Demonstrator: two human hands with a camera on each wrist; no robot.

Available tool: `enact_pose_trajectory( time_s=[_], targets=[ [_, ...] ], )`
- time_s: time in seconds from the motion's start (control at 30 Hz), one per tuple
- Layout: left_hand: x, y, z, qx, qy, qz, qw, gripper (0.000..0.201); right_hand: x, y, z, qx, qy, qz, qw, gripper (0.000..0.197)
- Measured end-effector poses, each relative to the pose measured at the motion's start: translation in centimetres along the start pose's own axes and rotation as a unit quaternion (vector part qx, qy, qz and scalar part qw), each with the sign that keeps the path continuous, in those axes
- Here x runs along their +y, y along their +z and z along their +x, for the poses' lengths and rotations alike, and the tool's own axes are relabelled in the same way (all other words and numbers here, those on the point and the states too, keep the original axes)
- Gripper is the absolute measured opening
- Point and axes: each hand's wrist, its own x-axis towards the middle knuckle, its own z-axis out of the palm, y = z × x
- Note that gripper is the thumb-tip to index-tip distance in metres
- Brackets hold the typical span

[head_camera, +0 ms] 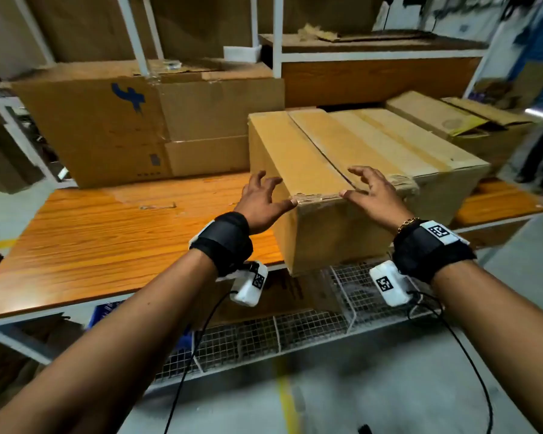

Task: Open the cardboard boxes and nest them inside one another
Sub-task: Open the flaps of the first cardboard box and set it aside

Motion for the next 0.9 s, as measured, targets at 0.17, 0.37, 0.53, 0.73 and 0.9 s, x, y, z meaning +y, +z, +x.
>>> enact_pose_trajectory(
  time_s=[0.17, 0.37, 0.53, 0.73, 0.9],
  targets=[
    [2.7, 4.0, 4.0, -0.028, -0.053, -0.014, 0.998, 0.083, 5.3, -3.7, 2.5, 0.029, 0.053, -0.040, 0.997, 0.053],
    [4.4, 7.1, 7.2, 0.022, -0.171, -0.041, 0.984, 0.088, 11.1, -6.0, 6.6, 0.004, 0.129, -0.025, 0.991, 0.074],
    [4.0, 7.8, 7.5, 0.057, -0.174, -0.015, 0.983, 0.087, 12.4, -5.2, 7.8, 0.014, 0.134, 0.038, 0.990, 0.084],
    [2.7, 7.3, 7.0, 0.067, -0.167, -0.036, 0.983, 0.087, 11.6, -3.9, 7.6, 0.075, 0.123, 0.030, 0.989, 0.078],
    [-0.6, 5.7, 5.6, 0.091, -0.164, -0.087, 0.978, 0.083, 8.3, -3.8, 7.5, 0.091, 0.072, 0.074, 0.990, 0.074]
  ],
)
